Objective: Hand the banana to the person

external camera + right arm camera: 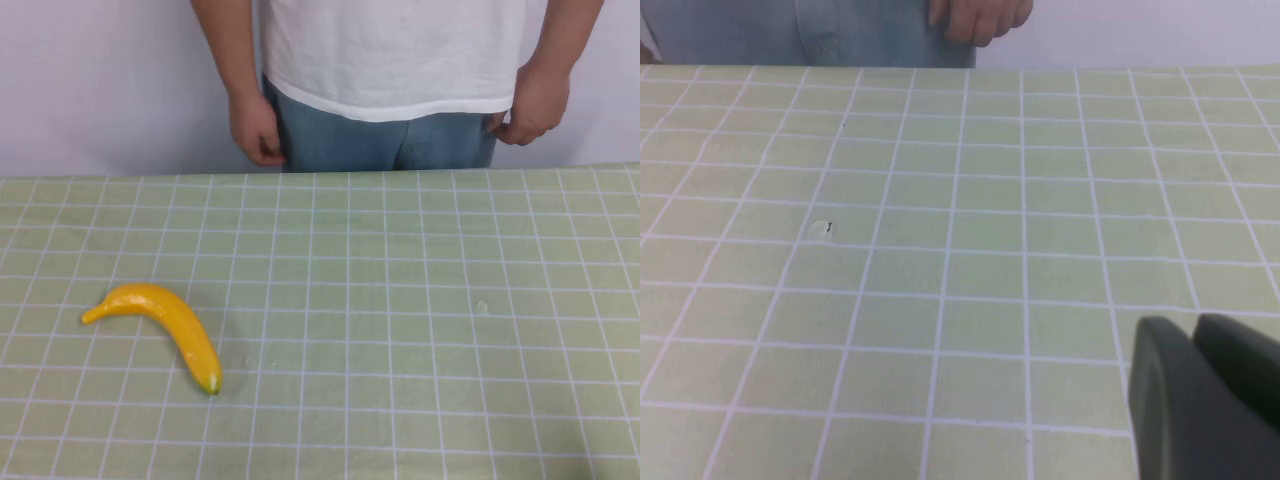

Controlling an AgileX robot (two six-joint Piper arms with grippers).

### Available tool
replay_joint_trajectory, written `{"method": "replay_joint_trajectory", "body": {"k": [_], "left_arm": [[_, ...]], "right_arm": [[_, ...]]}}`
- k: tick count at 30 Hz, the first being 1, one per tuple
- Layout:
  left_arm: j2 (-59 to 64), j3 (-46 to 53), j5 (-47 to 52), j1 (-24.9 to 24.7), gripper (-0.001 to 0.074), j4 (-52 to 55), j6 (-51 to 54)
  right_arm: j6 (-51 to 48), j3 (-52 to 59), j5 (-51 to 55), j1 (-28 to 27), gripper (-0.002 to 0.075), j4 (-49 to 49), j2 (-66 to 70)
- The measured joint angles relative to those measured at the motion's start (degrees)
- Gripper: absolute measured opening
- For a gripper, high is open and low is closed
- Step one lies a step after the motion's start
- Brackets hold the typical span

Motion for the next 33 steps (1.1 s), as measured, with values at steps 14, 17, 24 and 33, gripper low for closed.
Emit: {"method": "replay_joint_trajectory", "body": {"k": [14,17,24,33], "left_arm": [[0.0,0.0,0.0,0.0,-0.0004,0.0,0.0],[0.0,0.0,0.0,0.0,-0.0004,0.0,0.0],[0.0,0.0,0.0,0.0,-0.0004,0.0,0.0],[0.0,0.11,-1.05,0.0,-0.0004,0.0,0.0]], "right_arm": [[0.0,0.0,0.0,0.0,-0.0007,0.0,0.0],[0.0,0.0,0.0,0.0,-0.0007,0.0,0.0],[0.0,0.0,0.0,0.0,-0.0007,-0.13,0.0],[0.0,0.0,0.0,0.0,-0.0007,-0.13,0.0]]}}
